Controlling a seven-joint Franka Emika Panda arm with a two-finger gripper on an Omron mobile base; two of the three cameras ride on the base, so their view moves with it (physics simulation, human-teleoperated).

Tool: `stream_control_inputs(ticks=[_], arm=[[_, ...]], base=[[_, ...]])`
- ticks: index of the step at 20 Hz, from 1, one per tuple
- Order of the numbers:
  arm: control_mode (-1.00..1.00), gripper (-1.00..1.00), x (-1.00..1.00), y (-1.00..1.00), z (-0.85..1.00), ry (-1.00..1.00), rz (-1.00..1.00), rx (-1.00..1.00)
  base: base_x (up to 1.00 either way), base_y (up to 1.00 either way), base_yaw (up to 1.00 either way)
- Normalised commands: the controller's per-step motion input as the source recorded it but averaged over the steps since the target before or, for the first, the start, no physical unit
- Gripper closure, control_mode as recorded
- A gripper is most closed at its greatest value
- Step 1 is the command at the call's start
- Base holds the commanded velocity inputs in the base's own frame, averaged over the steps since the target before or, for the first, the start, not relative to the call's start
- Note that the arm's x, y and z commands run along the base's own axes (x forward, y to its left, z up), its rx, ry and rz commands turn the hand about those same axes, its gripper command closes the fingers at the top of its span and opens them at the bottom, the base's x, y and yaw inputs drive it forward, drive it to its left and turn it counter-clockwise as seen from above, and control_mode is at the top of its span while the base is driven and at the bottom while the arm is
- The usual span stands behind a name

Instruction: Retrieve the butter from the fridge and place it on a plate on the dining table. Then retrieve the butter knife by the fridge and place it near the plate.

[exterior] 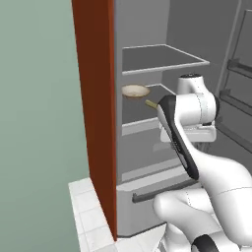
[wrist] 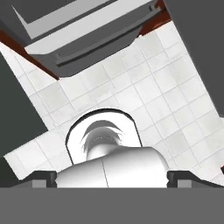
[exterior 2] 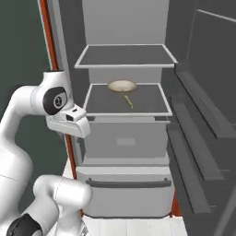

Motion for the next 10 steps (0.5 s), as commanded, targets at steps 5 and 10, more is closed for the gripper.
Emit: stream_control_inputs(ticks=[5, 10], arm=[[1.00, -1.00, 0.00, 0.00, 0.00, 0.00, 0.00, 0.00], [1.00, -1.00, 0.00, 0.00, 0.00, 0.00, 0.00, 0.00]], base=[[0.09, -0.27, 0.50], [0.05, -0.27, 0.21]])
